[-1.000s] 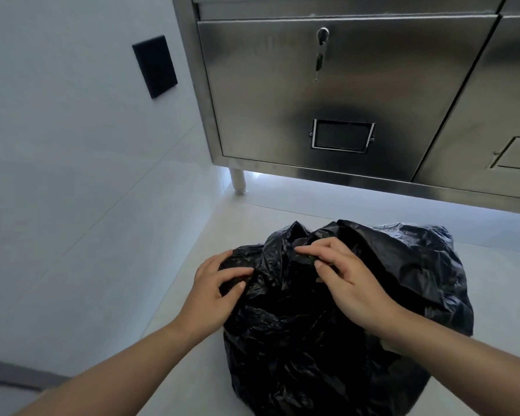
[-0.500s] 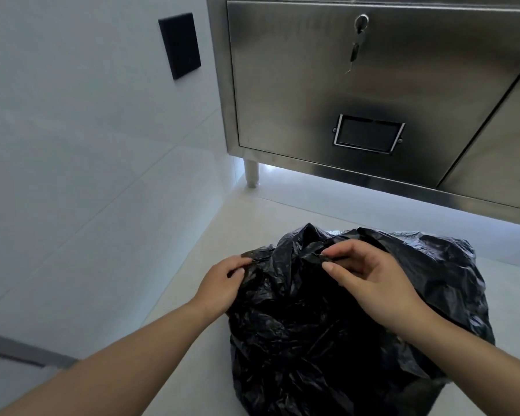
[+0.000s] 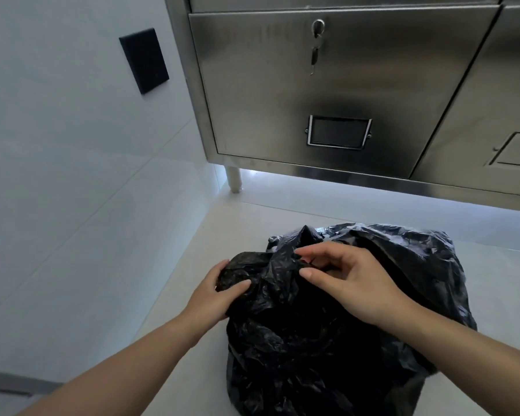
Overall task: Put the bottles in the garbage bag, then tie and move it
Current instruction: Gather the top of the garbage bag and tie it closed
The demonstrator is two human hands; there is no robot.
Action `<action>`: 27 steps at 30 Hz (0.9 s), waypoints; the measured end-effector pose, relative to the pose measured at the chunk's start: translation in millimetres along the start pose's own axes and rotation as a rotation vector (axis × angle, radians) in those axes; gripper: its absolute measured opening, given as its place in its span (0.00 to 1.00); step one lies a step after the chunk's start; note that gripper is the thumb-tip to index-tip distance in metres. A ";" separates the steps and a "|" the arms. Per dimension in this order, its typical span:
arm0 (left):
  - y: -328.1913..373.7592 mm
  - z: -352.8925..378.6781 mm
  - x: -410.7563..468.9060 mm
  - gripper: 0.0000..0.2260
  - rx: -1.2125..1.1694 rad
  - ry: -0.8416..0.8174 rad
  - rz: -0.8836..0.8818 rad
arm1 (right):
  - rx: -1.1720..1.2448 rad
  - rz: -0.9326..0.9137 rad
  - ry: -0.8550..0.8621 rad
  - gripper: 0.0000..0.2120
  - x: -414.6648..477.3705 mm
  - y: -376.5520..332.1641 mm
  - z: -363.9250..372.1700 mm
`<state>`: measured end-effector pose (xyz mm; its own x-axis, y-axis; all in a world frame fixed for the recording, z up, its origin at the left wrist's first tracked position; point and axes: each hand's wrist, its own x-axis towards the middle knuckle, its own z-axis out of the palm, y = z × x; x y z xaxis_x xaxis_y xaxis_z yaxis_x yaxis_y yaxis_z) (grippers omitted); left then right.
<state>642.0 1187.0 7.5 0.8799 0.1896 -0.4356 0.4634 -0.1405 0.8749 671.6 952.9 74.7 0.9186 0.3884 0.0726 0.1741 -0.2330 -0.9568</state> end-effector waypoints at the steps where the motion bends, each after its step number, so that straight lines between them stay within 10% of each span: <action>1: 3.6 5.3 -2.0 0.23 0.031 -0.010 0.067 | -0.028 -0.036 0.030 0.09 0.4 -0.7 1.4; 9: 18.3 46.1 -5.8 0.32 0.372 -0.042 0.349 | -0.428 -0.079 0.157 0.04 -6.0 39.8 11.2; 16: -23.5 60.9 -9.6 0.33 0.571 -0.164 0.348 | -0.947 -0.016 -0.206 0.24 -54.5 101.0 31.4; 27: -42.0 51.4 -2.8 0.30 0.448 -0.283 0.165 | -0.519 0.175 -0.403 0.33 -35.6 118.3 44.8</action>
<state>625.5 1142.5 -38.9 0.9098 -0.1302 -0.3942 0.2616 -0.5575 0.7879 643.5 951.4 -53.6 0.7624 0.5843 -0.2780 0.2748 -0.6814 -0.6784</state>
